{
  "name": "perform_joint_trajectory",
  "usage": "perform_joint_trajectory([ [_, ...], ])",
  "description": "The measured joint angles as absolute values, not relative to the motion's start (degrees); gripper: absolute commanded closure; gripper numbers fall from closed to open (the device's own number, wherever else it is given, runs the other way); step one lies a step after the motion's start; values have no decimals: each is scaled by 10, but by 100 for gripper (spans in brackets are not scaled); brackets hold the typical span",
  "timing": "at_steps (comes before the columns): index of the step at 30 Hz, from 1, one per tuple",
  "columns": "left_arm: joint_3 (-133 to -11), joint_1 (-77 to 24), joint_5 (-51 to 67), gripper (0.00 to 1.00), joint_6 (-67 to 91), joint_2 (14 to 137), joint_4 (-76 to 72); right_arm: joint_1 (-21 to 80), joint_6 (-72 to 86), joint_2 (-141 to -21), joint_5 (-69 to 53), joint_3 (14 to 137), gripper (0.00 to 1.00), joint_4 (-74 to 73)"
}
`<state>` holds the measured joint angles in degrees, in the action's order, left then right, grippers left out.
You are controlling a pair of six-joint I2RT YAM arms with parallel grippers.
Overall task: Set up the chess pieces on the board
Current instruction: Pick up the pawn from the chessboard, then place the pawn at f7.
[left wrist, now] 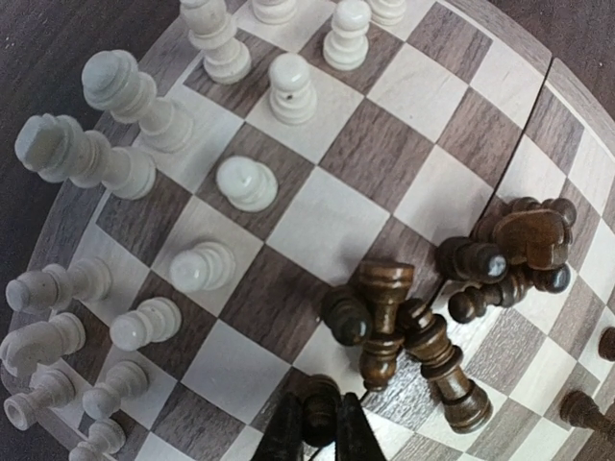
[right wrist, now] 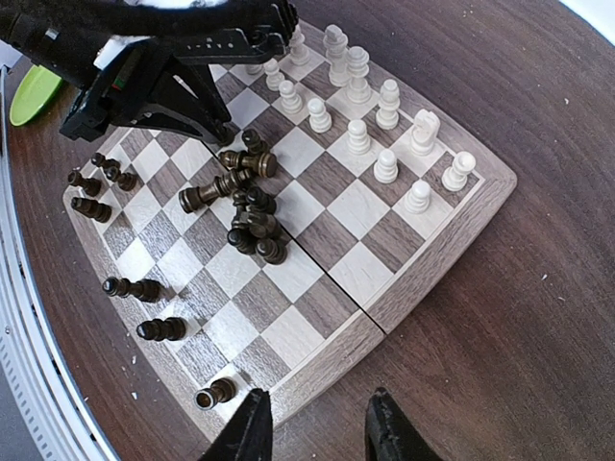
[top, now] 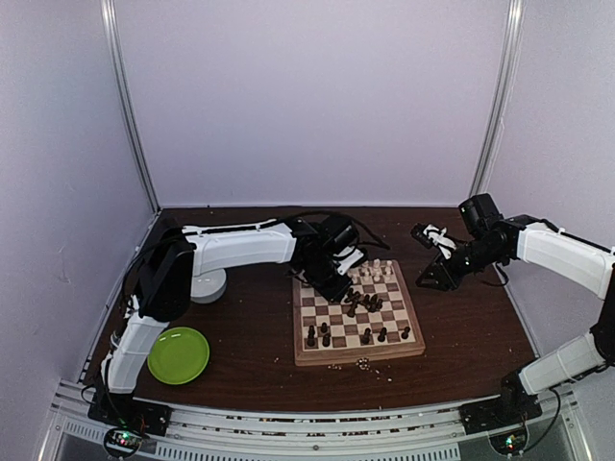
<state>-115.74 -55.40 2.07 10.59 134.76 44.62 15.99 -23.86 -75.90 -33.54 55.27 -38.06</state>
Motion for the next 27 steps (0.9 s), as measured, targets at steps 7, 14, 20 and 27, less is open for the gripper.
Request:
perform_joint_trajectory([
  [7, -1119, -557, 20, 99, 93, 1307, 448, 160, -239, -763, -336, 555, 66, -383],
  [14, -1068, -566, 67, 99, 56, 1244, 449, 160, -240, -763, -336, 559, 66, -384],
  [20, -1056, -583, 106, 99, 20, 1241, 450, 160, -240, -763, -337, 560, 66, -386],
  [27, -1056, -601, 114, 99, -9, 1244, 460, 160, -240, -763, -337, 560, 66, -388],
])
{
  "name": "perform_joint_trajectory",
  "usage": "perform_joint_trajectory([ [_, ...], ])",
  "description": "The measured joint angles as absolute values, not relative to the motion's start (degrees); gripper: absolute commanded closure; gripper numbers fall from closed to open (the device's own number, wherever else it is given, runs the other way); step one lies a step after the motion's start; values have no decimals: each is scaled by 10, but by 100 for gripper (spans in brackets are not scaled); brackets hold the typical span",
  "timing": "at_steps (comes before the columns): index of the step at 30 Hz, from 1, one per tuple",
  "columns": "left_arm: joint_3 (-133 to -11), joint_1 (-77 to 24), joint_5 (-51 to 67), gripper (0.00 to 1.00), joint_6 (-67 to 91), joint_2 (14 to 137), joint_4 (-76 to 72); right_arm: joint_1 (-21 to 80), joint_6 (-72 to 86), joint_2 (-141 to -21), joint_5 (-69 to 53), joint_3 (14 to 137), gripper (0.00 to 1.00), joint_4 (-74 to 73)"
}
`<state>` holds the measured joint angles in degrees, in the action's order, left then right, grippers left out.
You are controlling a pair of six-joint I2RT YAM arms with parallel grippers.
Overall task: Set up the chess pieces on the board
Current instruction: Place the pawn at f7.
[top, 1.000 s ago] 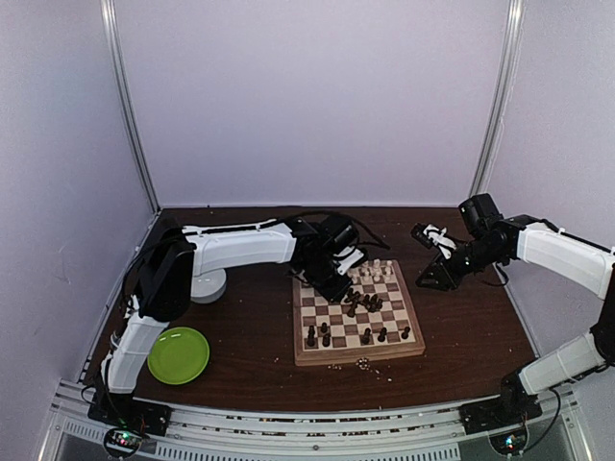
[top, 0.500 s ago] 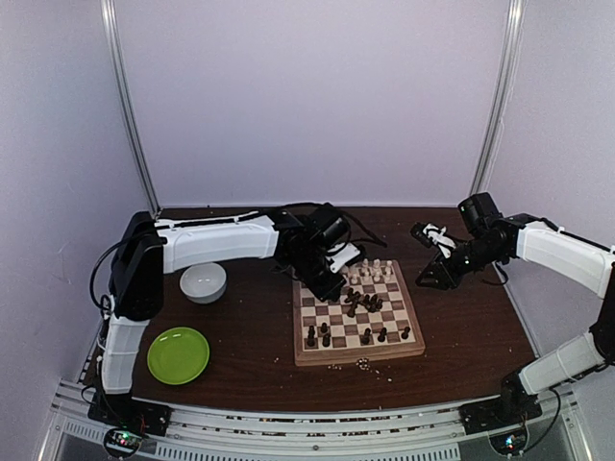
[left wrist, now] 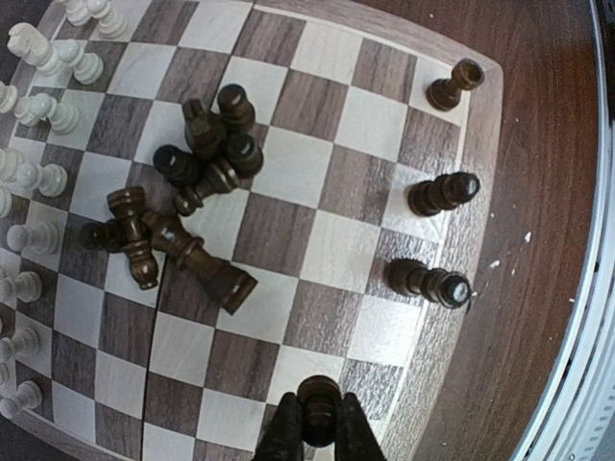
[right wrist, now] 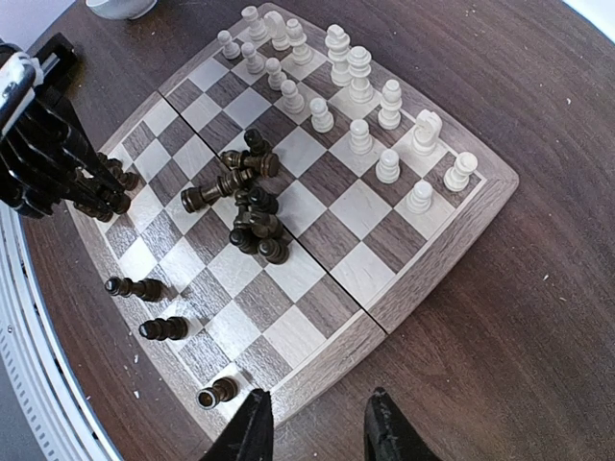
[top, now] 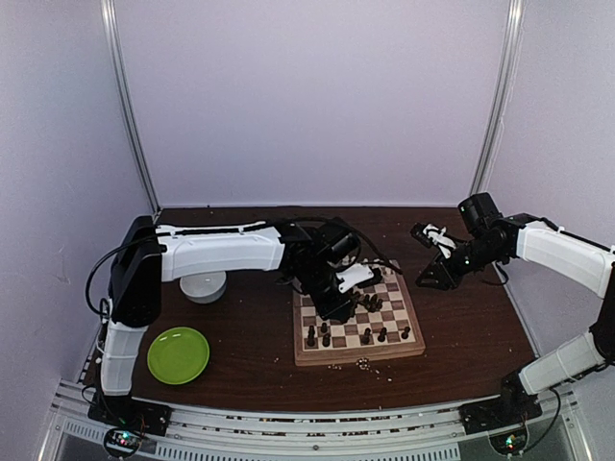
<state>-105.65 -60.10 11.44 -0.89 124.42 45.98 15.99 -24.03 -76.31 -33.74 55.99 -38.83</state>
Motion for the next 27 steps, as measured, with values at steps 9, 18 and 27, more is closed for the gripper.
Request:
perform_joint_trajectory([
  [9, -1057, -602, 114, 99, -29, 1261, 482, 160, -240, -763, -339, 560, 66, -389],
  [18, -1066, -602, 110, 98, -33, 1279, 484, 160, -240, -763, -339, 560, 66, -390],
  [27, -1066, -604, 98, 96, -34, 1280, 486, 160, -241, -769, -341, 560, 66, -391],
])
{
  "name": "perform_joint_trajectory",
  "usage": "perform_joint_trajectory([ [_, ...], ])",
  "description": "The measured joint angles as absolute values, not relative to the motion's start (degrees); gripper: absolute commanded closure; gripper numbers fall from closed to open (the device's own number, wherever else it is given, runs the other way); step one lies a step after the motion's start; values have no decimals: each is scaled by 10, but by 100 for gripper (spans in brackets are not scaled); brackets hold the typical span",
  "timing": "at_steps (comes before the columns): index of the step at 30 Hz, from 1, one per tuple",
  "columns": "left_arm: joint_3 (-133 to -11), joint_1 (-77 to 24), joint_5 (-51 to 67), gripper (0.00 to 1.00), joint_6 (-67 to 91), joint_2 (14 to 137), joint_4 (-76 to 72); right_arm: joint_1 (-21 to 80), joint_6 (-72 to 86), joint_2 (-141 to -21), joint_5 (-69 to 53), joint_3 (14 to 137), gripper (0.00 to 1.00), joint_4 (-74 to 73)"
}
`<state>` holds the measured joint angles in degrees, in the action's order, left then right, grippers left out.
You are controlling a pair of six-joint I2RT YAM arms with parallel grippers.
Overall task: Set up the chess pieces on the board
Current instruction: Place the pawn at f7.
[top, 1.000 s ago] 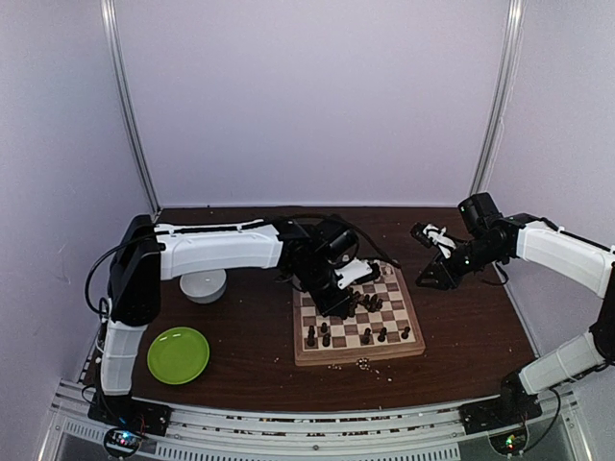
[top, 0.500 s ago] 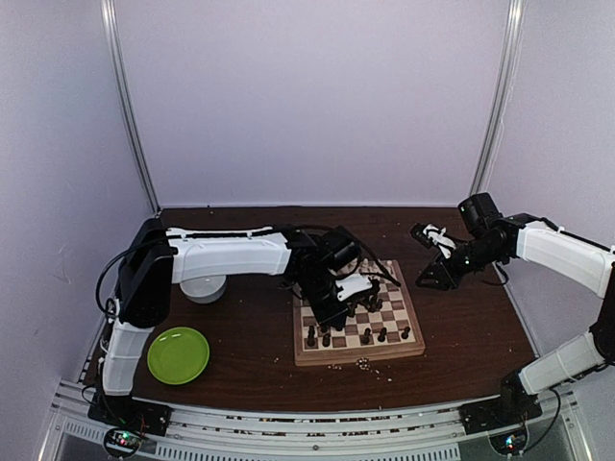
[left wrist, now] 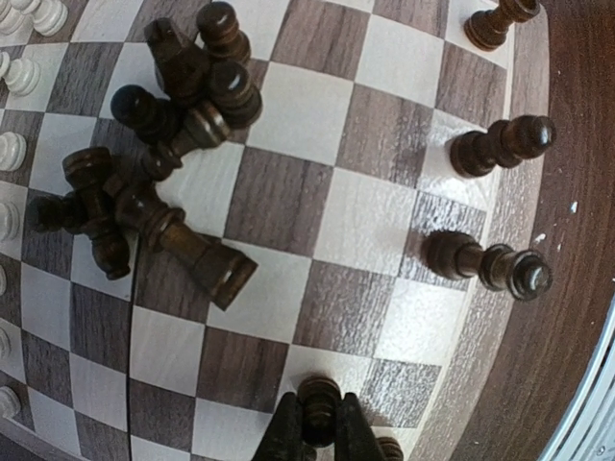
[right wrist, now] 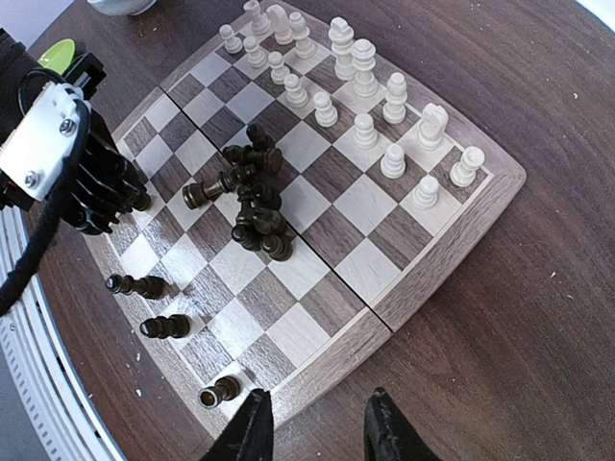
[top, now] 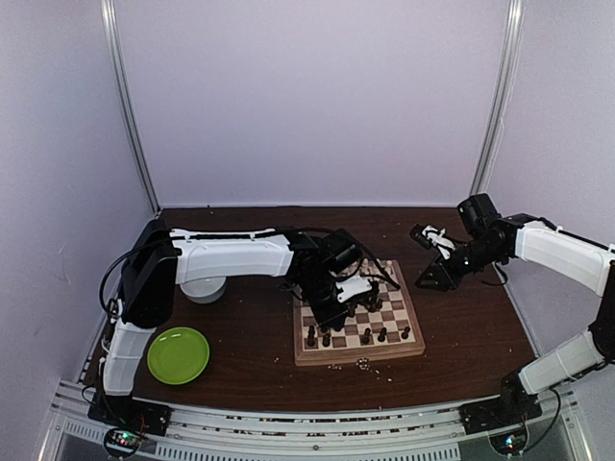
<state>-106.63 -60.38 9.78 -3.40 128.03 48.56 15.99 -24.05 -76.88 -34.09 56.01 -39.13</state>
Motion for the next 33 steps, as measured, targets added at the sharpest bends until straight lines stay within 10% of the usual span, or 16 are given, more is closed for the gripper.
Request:
perform_joint_trajectory([
  [33, -1085, -608, 93, 92, -63, 1289, 500, 160, -241, -785, -345, 565, 66, -395],
])
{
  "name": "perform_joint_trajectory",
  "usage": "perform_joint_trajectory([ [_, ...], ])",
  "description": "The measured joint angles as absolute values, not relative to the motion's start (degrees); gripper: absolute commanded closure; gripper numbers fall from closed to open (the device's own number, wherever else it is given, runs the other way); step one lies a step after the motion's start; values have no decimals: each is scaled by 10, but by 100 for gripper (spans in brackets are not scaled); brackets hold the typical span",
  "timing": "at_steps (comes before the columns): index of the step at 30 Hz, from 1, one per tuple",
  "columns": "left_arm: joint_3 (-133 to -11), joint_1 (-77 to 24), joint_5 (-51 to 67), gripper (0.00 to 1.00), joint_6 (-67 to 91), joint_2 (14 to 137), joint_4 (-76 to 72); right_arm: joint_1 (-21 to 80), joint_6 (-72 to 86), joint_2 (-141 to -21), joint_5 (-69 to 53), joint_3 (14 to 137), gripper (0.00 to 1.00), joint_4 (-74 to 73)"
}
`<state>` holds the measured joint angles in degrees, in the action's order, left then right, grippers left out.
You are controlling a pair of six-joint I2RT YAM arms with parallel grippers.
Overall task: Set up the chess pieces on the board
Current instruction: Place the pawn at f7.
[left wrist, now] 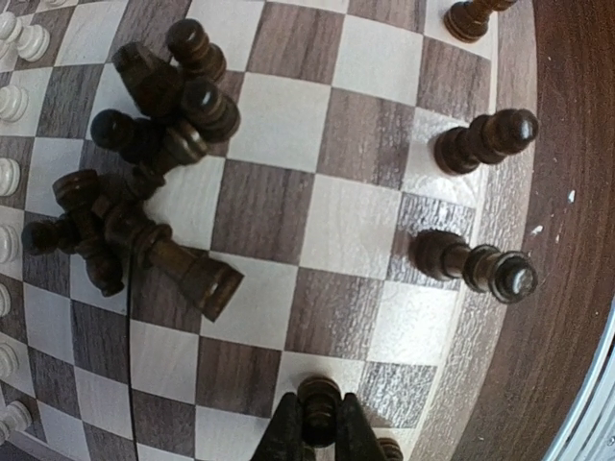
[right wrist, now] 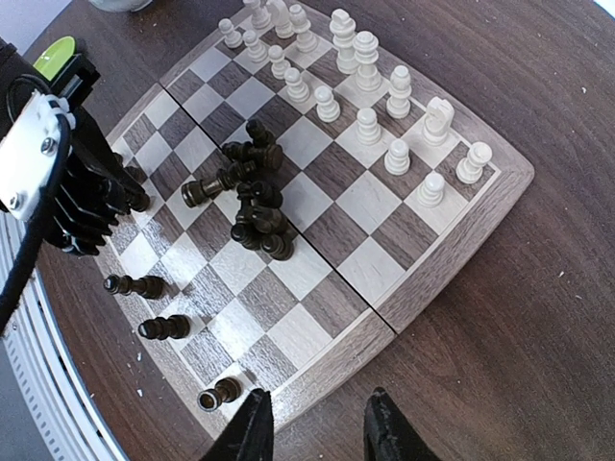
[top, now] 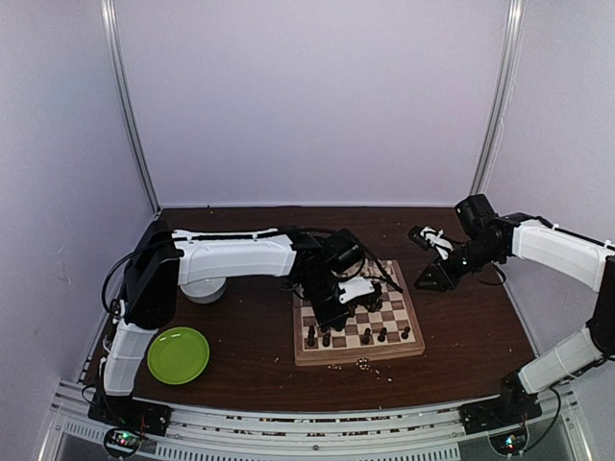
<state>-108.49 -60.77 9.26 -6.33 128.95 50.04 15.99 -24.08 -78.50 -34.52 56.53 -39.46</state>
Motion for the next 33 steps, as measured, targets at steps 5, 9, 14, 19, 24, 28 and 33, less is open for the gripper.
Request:
perform_joint_trajectory([
  [5, -1086, -613, 93, 92, -66, 1290, 501, 160, -241, -786, -345, 568, 66, -396],
  [9, -1086, -613, 93, 90, -66, 1290, 504, 160, -241, -787, -345, 568, 66, -397],
  [14, -1086, -613, 92, 89, -67, 1290, 509, 160, -241, -788, -345, 568, 66, -397],
  [19, -1086, -613, 89, 80, -66, 1290, 509, 160, -241, -788, -345, 568, 66, -397],
  [24, -1086, -613, 87, 76, -65, 1290, 510, 160, -241, -788, -345, 568, 66, -397],
  [28, -1086, -613, 86, 73, -65, 1290, 510, 160, -241, -788, -345, 568, 66, -397],
  [33, -1090, -613, 80, 70, -63, 1289, 510, 160, -241, -788, -345, 568, 66, -397],
])
